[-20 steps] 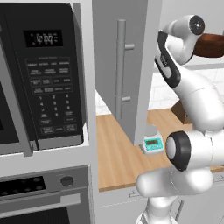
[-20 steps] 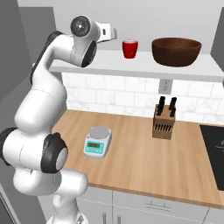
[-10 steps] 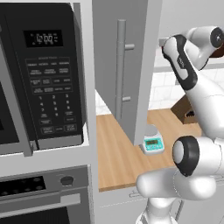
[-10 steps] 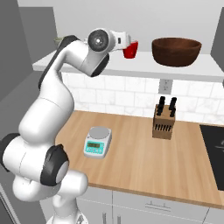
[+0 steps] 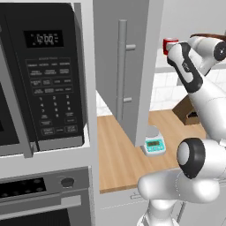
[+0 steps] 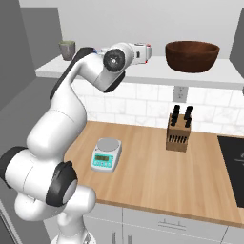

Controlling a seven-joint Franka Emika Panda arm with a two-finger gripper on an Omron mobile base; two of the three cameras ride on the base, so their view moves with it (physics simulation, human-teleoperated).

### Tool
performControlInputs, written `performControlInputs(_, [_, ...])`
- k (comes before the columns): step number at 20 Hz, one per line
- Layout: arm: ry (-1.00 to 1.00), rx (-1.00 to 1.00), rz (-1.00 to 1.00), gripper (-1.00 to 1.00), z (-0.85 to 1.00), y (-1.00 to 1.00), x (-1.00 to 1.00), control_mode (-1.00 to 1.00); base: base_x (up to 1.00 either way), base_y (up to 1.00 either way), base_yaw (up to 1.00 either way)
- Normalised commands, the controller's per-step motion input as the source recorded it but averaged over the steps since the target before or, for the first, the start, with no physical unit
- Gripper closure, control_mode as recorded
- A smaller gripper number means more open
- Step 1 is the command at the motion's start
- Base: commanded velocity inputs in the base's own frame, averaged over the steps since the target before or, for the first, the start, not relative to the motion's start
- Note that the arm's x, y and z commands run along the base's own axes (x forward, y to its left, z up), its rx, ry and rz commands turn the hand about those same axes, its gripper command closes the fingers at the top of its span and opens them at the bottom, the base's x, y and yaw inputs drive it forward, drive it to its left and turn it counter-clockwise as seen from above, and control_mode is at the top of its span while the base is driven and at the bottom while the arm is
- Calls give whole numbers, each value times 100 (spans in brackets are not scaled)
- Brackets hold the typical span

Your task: Gather all objects into one cabinet and sort the glasses and bowls to opposite sides.

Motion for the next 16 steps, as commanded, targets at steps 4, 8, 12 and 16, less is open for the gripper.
performControlInputs(4, [5,1,-6,-100,3,-17,0,-100,0,0,0])
performControlInputs(8, [5,0,-3,-100,1,-11,-1,-100,0,0,0])
performControlInputs(12, [2,0,-2,-100,-4,-2,0,-100,0,0,0])
performControlInputs(16, [2,0,0,-100,-13,-2,0,-100,0,0,0])
